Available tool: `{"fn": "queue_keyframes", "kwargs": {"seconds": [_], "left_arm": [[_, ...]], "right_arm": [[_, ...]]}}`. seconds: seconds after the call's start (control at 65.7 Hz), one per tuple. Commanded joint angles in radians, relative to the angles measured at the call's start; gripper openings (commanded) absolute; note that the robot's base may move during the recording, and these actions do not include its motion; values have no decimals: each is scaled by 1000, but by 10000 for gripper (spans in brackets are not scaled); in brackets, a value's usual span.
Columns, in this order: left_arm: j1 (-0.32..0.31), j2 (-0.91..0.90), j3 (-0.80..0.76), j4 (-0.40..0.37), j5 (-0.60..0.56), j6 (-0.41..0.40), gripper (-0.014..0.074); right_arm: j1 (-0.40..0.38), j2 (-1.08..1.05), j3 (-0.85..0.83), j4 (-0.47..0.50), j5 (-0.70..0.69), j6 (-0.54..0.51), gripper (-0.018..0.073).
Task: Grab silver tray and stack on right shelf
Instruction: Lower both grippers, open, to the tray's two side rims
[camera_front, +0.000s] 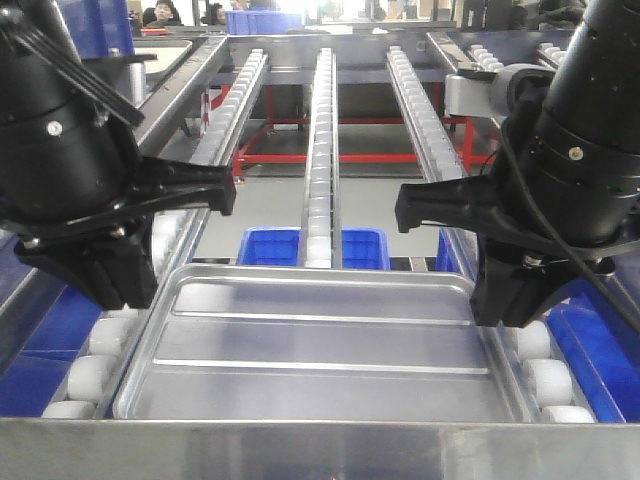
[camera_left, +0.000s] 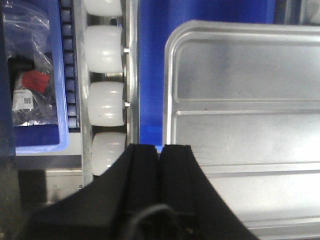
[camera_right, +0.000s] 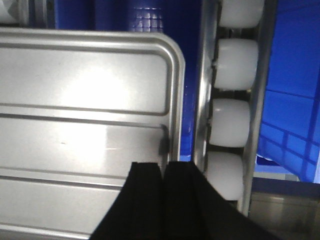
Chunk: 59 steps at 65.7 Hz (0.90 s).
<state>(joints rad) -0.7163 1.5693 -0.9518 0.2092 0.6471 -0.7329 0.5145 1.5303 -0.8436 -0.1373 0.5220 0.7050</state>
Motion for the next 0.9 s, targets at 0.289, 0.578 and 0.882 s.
{"fn": "queue_keyframes", "kwargs": {"seconds": [0.289,0.578,0.882], "left_arm": [[-10,-21,-31,-32,-35,-1,-92],[-19,-8,-31,-34,-33,-1,-92],[-19,-7,-31,-10,-54,-1,-92]], "right_arm": [[-1,-33,-29,-5,-35,1,76],[-1,-33,-29,-5,-1,1,76],[-1,-33,-29,-5,-1,1,79]]}}
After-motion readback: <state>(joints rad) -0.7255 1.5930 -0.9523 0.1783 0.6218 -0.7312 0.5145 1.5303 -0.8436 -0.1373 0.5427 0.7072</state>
